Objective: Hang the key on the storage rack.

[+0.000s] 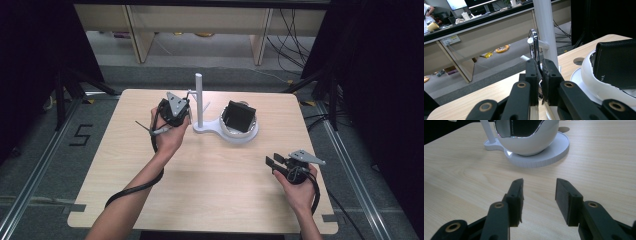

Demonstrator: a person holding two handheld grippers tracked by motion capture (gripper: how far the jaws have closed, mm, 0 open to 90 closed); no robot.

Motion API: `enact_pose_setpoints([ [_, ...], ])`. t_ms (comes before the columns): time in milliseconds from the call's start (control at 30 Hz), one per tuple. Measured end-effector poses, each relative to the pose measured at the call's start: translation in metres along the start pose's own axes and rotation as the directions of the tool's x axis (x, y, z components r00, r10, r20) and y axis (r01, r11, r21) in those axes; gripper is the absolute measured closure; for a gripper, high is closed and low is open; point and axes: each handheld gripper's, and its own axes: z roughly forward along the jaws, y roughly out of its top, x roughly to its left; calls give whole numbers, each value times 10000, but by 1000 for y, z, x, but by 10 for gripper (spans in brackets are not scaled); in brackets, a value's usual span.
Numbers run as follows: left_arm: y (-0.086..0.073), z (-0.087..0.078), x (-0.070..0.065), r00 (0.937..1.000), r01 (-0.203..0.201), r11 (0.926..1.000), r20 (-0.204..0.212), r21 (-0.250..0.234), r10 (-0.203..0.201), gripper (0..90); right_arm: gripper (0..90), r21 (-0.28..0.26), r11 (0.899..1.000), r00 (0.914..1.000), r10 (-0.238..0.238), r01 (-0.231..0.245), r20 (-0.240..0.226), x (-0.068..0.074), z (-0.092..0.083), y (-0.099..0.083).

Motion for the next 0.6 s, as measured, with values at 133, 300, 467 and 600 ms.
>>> enact_pose_setpoints([
  [133,0,0,0,10000,8,10000,46,1,-8,828,589,52,10000,10000,61,-61,-28,0,0,0],
  [300,1,0,-2,9999,-2,9996,163,-273,6,827,588,139,9990,9991,423,-422,-18,3,-1,0],
  [467,3,1,-3,9980,292,9978,570,-590,-258,672,587,46,10000,9999,77,-76,-67,-1,-2,0],
  [600,0,-3,0,9962,526,9975,714,-479,-491,639,586,48,9999,9999,109,-109,-78,-2,-2,0],
])
